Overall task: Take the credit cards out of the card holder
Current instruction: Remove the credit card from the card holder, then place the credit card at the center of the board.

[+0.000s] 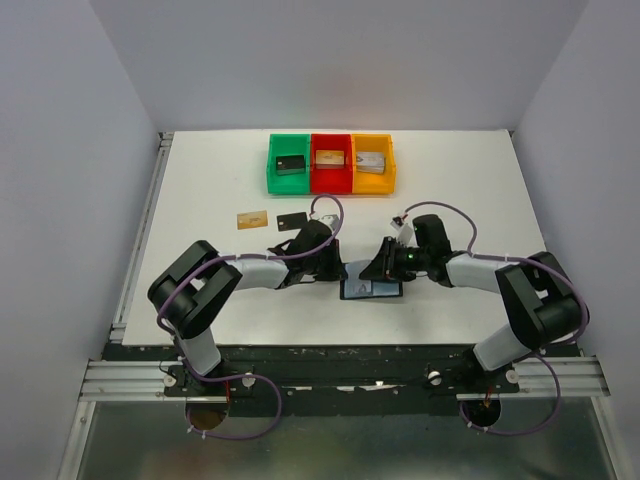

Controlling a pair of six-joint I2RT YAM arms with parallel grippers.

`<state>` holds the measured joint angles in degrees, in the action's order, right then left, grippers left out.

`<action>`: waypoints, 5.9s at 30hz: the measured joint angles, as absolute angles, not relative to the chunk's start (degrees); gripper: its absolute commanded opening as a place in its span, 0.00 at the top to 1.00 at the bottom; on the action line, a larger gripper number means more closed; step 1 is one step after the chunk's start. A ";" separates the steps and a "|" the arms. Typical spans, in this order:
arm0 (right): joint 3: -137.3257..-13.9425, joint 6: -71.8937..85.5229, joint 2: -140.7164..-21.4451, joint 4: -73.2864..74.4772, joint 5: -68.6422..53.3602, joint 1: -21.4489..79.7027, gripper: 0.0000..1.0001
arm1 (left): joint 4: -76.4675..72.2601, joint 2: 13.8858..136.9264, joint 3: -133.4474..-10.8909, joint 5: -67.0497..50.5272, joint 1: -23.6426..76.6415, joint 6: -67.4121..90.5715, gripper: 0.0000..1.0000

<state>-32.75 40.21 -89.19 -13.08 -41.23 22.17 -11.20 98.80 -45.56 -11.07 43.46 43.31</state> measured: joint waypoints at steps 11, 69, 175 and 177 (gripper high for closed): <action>-32.84 38.76 -86.96 -8.84 -39.66 22.17 0.73 | -10.50 99.13 -46.17 -10.94 43.46 43.57 1.00; -35.22 31.51 -75.02 10.11 -28.45 19.86 1.00 | -12.10 99.20 -45.19 -10.96 43.09 45.65 1.00; -49.80 23.46 -42.22 28.82 -3.57 41.56 0.04 | -16.82 88.36 -52.93 -22.02 24.36 48.97 1.00; -48.27 24.14 -41.69 28.80 -4.16 41.56 0.04 | -16.49 91.55 -53.39 -21.08 24.14 50.04 1.00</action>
